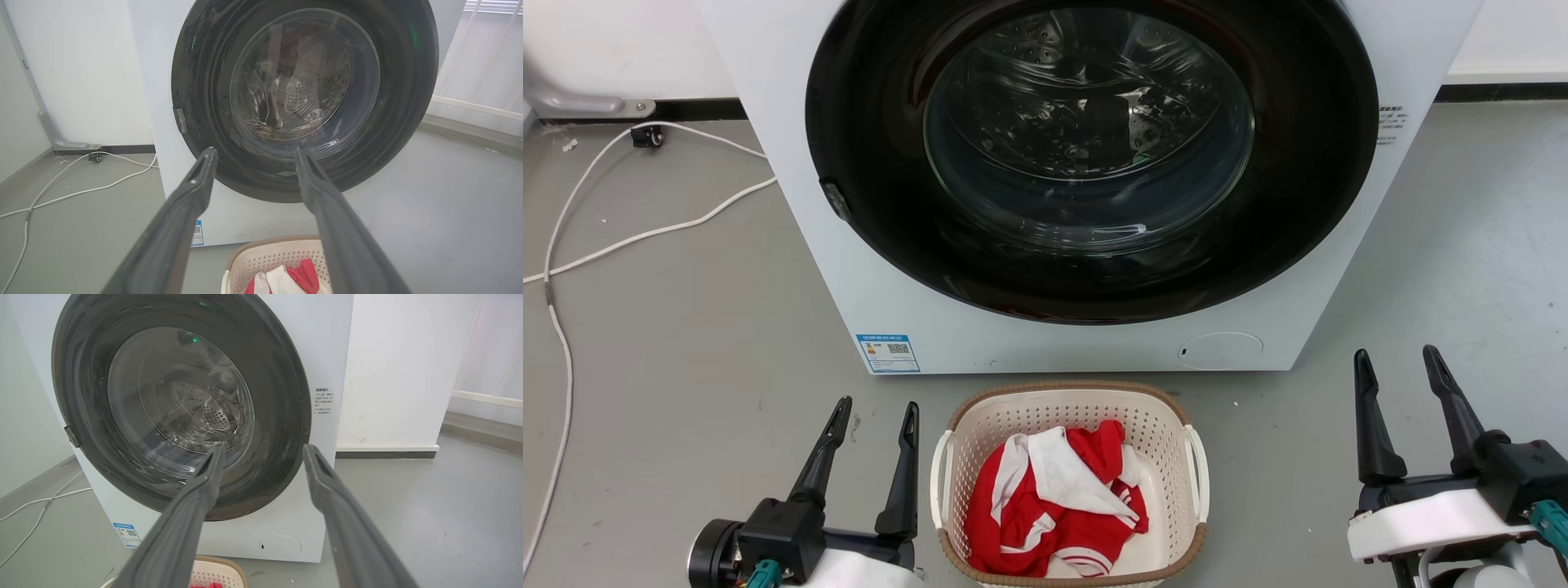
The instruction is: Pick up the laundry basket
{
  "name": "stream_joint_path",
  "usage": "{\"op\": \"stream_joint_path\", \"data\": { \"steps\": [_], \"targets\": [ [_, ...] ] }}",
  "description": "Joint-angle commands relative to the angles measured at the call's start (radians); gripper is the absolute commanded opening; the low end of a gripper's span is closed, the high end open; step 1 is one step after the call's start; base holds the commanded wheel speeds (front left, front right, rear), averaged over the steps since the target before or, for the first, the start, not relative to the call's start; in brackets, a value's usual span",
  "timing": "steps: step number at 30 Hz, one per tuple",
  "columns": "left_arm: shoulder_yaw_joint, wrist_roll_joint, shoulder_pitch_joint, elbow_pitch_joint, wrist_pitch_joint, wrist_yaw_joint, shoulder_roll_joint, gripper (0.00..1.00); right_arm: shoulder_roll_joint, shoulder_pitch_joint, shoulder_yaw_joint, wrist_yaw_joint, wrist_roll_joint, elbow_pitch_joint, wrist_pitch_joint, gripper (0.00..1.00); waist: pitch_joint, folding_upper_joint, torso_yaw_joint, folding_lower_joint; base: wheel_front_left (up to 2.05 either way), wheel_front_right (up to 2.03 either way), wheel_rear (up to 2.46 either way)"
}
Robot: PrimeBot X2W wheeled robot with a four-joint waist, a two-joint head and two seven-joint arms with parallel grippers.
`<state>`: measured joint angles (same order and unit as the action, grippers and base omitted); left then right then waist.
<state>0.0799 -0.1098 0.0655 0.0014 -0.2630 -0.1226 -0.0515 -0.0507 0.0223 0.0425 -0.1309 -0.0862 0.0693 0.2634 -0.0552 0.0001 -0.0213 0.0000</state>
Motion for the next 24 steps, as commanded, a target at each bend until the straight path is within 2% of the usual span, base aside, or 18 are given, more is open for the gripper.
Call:
{"op": "stream_joint_path", "data": {
  "steps": [1, 16, 24],
  "targets": [
    [-0.002, -0.004, 0.002, 0.001, -0.003, -0.001, 0.001, 1.00, 0.001, 0.003, 0.001, 0.000, -0.005, 0.001, 0.002, 1.00, 0.000, -0.0001, 0.000, 0.0000, 0.00, 0.00, 0.00],
    [0.000, -0.012, -0.008, 0.001, -0.003, -0.005, 0.001, 1.00, 0.001, 0.008, 0.000, 0.000, -0.013, 0.004, 0.002, 1.00, -0.016, -0.0001, 0.007, 0.0000, 0.00, 0.00, 0.00],
    [-0.003, -0.012, -0.030, 0.036, -0.003, -0.005, 0.001, 1.00, 0.001, 0.025, -0.003, 0.000, -0.008, 0.023, 0.002, 1.00, -0.073, -0.0001, 0.007, 0.0000, 0.00, 0.00, 0.00]
  ]
}}
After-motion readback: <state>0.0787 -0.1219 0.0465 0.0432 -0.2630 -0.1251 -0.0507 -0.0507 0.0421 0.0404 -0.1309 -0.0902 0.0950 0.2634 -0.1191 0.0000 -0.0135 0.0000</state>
